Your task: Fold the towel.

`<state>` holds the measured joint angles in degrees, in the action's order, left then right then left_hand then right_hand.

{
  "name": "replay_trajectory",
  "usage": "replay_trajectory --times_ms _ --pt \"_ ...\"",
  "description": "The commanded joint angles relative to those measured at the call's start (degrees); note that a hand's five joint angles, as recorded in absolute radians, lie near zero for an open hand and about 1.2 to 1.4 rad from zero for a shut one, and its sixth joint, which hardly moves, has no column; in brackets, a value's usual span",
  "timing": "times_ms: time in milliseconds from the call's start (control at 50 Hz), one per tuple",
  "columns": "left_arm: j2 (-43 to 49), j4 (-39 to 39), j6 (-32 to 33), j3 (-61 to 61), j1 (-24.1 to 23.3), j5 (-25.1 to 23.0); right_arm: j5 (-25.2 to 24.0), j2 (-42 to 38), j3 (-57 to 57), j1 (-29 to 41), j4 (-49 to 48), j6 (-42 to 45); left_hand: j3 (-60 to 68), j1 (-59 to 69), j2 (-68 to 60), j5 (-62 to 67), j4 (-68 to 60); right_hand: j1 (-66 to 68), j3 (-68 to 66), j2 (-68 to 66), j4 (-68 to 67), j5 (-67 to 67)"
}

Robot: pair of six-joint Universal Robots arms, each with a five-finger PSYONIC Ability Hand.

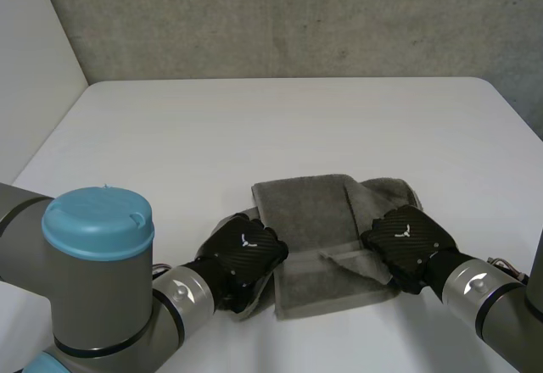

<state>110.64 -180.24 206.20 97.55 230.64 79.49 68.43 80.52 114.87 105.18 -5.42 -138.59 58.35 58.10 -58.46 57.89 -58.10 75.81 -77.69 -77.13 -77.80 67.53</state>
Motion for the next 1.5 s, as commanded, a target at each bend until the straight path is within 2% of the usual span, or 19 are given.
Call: replay_trajectory --times_ms 20,160,320,460,520,700,800,920,960,1020,1060,1180,1240,1280,1340,1380,1400,1440,1500 --pt "-3.1 4.8 -9.3 -0.3 2.4 -5.8 -1.2 8.2 0.6 -1.6 2.5 -4.4 -13.3 -13.1 13.4 -22.9 13.1 4.2 -2.3 -2.9 -2.2 2.5" --pt "-3.1 4.8 -9.3 0.0 2.5 -5.7 -1.4 3.1 0.8 -1.6 3.7 -1.6 -13.2 -12.9 13.3 -22.7 12.9 4.2 -2.3 -2.9 -2.2 2.5" --pt "-3.4 5.1 -9.8 0.0 3.2 -3.1 -0.2 2.9 0.1 -2.3 3.7 -1.1 -14.0 -13.7 14.1 -23.5 13.7 4.2 -2.3 -2.9 -2.2 2.5" --pt "-3.9 6.0 -14.3 0.3 2.2 1.5 -0.4 3.5 -0.1 -2.4 3.2 -1.0 -30.1 -29.9 30.2 -39.7 29.9 4.2 -2.3 -2.9 -2.2 2.5" --pt "-3.6 6.0 -16.4 0.5 0.7 4.1 -0.5 3.5 0.2 -2.3 3.1 -0.9 -43.4 -43.1 43.5 -52.9 43.1 4.2 -2.3 -2.9 -2.2 2.5" --pt "-0.3 5.8 -16.7 1.2 -0.3 8.2 -0.6 3.3 0.5 -2.0 3.0 -0.8 -42.9 -42.7 43.0 -52.5 42.7 4.2 -2.3 -2.9 -2.2 2.5" --pt "1.3 5.4 -16.7 0.9 -0.6 8.6 -0.7 3.2 0.6 -2.2 3.0 -0.8 -35.4 -35.1 35.5 -44.9 35.1 4.2 -2.3 -2.9 -2.2 2.5" --pt "2.7 4.1 -16.2 0.1 -0.6 9.5 -0.5 3.2 0.6 -2.3 3.0 -0.7 -15.7 -15.4 15.8 -25.2 15.4 4.2 -2.3 -2.9 -2.2 2.5" --pt "3.3 2.9 -15.8 -0.6 -0.6 11.9 -0.4 3.2 0.3 -2.4 3.0 -0.8 -3.0 -2.7 3.1 -12.5 2.7 4.2 -2.3 -2.9 -2.2 2.5" --pt "3.4 2.3 -15.8 -1.4 -0.5 13.2 -0.3 3.2 -0.1 -2.4 3.0 -0.8 4.0 4.3 -3.9 -5.5 -4.3 4.2 -2.3 -2.9 -2.2 2.5" --pt "3.4 1.6 -15.7 -3.8 -0.1 14.7 -0.5 3.2 -1.7 -2.3 2.6 -1.1 15.6 15.8 -15.4 6.0 -15.8 4.2 -2.3 -2.9 -2.2 2.5" --pt "4.5 0.9 -14.2 -11.2 0.4 14.9 -0.7 3.2 -6.9 -1.7 -1.9 -2.0 21.6 21.9 -21.5 12.1 -21.9 4.2 -2.3 -2.9 -2.2 2.5" --pt "6.3 0.6 -10.9 -18.9 1.6 15.3 -0.5 2.9 -13.2 -1.5 -9.3 -2.8 21.6 21.9 -21.5 12.1 -21.9 4.2 -2.3 -2.9 -2.2 2.5" --pt "6.5 -1.5 -7.8 -27.1 4.0 15.6 -0.1 2.9 -19.8 -1.6 -19.7 -7.5 21.6 21.9 -21.5 12.1 -21.9 4.2 -2.3 -2.9 -2.2 2.5" --pt "6.0 -4.2 -6.7 -30.4 5.4 16.1 -0.1 2.9 -22.6 -1.8 -25.3 -11.9 21.6 21.9 -21.5 12.1 -21.9 4.2 -2.3 -2.9 -2.2 2.5" --pt "4.3 -11.8 -6.3 -34.7 8.4 17.8 0.0 3.0 -25.9 -2.3 -35.6 -22.9 21.6 21.9 -21.5 12.1 -21.9 4.2 -2.3 -2.9 -2.2 2.5" --pt "4.3 -11.8 -6.3 -34.7 8.4 17.8 0.0 3.0 -25.9 -2.3 -35.6 -23.0 21.6 21.9 -21.5 12.1 -21.9 4.2 -2.3 -2.9 -2.2 2.5" --pt "0.8 -17.8 -6.4 -34.7 11.0 19.1 0.4 3.2 -27.5 -4.0 -41.3 -32.8 21.6 21.9 -21.5 12.1 -21.9 4.2 -2.3 -2.9 -2.2 2.5" --pt "-0.2 -19.2 -6.5 -34.2 11.3 19.4 0.4 3.2 -27.6 -5.7 -41.2 -36.7 21.6 21.9 -21.5 12.1 -21.9 4.2 -2.3 -2.9 -2.2 2.5"
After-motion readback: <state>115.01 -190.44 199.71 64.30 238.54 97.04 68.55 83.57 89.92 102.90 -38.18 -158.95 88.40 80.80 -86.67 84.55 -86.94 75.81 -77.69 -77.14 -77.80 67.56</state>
